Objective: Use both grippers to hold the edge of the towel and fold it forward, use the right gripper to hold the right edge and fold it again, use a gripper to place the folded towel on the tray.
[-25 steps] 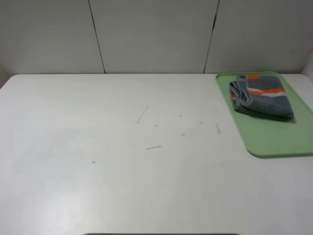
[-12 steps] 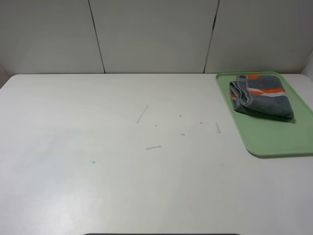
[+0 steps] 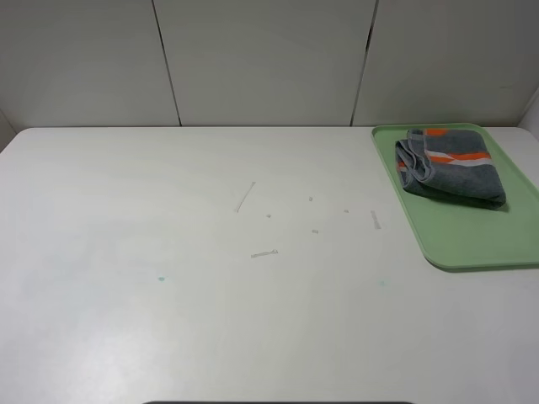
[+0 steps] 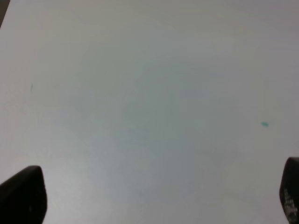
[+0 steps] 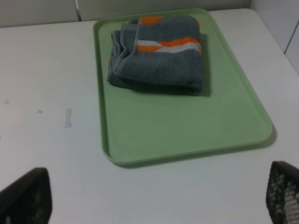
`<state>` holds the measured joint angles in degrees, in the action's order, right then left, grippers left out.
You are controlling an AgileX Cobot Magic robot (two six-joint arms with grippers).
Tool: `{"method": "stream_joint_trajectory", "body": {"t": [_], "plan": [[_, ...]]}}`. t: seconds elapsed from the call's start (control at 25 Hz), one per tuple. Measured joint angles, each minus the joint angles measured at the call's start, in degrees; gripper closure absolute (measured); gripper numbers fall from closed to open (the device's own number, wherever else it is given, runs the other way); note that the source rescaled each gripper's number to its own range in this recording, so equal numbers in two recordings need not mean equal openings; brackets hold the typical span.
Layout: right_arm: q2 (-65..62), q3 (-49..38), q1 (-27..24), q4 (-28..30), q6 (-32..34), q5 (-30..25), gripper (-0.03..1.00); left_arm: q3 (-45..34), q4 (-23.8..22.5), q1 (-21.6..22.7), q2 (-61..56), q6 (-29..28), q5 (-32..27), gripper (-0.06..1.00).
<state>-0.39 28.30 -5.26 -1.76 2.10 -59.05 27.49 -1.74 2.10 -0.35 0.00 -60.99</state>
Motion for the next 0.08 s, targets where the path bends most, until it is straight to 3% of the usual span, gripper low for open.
{"method": "stream_joint_trajectory", "body": {"t": [0.08], "plan": [[0.00, 0.00, 0.00, 0.00, 0.00, 0.00, -0.03, 0.00, 0.00, 0.00, 0.00, 0.00, 0.00, -0.06]]}}
